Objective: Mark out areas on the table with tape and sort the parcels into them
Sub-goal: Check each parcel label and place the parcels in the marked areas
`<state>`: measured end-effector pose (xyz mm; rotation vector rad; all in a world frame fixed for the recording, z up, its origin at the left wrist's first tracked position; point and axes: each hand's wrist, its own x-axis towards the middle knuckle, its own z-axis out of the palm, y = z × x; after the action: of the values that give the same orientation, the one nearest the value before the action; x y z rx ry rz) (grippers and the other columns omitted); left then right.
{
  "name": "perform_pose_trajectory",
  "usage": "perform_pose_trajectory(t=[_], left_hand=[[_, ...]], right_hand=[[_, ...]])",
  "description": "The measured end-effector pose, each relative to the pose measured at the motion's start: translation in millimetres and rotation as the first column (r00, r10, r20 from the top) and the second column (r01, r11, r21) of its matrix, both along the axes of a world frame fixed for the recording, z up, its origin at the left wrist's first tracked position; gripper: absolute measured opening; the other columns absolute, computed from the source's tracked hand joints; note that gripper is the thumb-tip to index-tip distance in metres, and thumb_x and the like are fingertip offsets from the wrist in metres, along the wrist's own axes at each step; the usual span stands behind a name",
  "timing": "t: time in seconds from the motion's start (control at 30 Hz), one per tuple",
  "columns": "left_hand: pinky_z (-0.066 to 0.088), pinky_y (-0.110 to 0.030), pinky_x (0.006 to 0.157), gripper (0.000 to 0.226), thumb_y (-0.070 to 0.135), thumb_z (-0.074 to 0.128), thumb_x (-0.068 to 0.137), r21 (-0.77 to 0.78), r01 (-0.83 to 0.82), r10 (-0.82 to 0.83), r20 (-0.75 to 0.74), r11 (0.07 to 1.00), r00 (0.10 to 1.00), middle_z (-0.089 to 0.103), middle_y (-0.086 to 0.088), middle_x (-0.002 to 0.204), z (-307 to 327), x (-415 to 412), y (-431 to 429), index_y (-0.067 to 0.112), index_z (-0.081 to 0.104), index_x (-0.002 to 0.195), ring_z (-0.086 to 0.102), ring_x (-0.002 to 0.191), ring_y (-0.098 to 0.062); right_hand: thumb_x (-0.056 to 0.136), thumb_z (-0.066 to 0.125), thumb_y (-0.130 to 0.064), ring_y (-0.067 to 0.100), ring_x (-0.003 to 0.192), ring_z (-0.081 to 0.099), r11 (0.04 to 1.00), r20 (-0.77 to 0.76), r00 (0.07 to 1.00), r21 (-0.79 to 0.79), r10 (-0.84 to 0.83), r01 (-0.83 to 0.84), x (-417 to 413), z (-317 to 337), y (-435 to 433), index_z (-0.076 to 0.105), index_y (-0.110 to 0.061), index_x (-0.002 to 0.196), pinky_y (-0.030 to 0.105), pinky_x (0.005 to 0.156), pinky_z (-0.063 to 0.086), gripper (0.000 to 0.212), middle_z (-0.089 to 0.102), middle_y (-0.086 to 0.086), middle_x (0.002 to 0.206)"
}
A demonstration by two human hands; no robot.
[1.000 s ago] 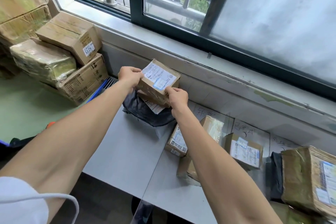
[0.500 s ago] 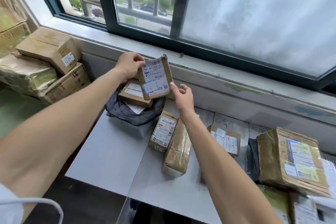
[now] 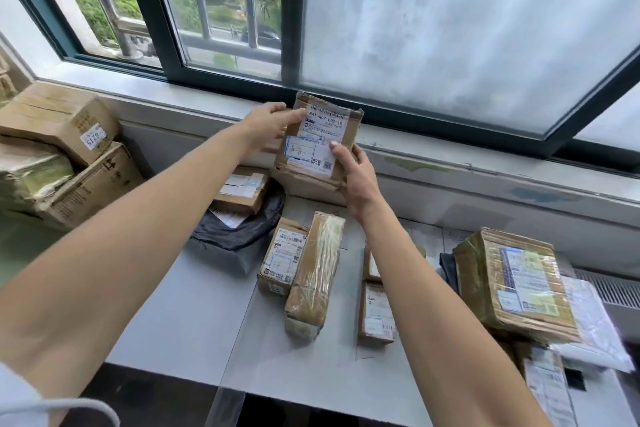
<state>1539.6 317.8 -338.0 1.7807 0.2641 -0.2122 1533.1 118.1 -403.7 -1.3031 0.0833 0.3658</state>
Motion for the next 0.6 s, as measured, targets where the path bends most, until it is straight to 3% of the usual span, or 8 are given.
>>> perform_pose_trajectory(t=[0.1,0.23,0.47,0.6], left_hand=[[0.058,-0.041,0.084,0.047,0.052,0.07,0.081,-0.141,0.044,-0.052,-0.055,0.989,0.997,0.073,-0.002,0.107,-12.9,-9.6,-15.1,0.019,0.067,0.114,0.069,0.102,-0.023],[0.058,-0.035,0.07,0.056,0.049,0.077,0.069,-0.227,0.012,-0.027,-0.065,0.974,0.997,0.074,-0.001,0.105,-33.0,-21.0,-21.5,0.018,0.068,0.115,0.071,0.092,-0.02],[0.058,-0.046,0.084,0.048,0.048,0.077,0.074,-0.202,-0.047,0.028,-0.097,0.978,0.995,0.074,-0.004,0.106,-49.3,-31.5,-3.6,0.022,0.07,0.114,0.069,0.094,-0.023],[0.058,-0.044,0.083,0.045,0.048,0.075,0.076,-0.191,-0.07,0.046,-0.13,0.979,0.99,0.074,-0.003,0.105,-53.8,-39.7,15.2,0.022,0.072,0.112,0.068,0.098,-0.023]], right_hand=[[0.083,0.076,-0.034,0.027,0.104,0.071,0.999,-0.023,1.0,0.038,-0.002,0.003,-6.1,-7.1,-16.5,0.036,-0.01,0.145,0.048,0.093,0.055,0.077,0.069,0.013,0.12],[0.085,0.075,-0.029,0.026,0.101,0.072,0.997,-0.079,0.996,0.068,0.03,-0.025,-16.4,-19.0,-31.2,0.039,-0.011,0.14,0.04,0.08,0.059,0.068,0.073,0.009,0.113],[0.089,0.071,-0.026,0.025,0.097,0.072,0.994,-0.098,0.991,0.057,0.095,-0.09,-24.4,-25.8,-16.0,0.049,-0.008,0.136,0.034,0.072,0.059,0.055,0.071,0.013,0.117],[0.089,0.071,-0.025,0.028,0.102,0.071,0.991,-0.116,0.985,0.017,0.131,-0.13,-27.8,-28.6,2.8,0.049,-0.006,0.135,0.039,0.08,0.06,0.054,0.07,0.014,0.118]])
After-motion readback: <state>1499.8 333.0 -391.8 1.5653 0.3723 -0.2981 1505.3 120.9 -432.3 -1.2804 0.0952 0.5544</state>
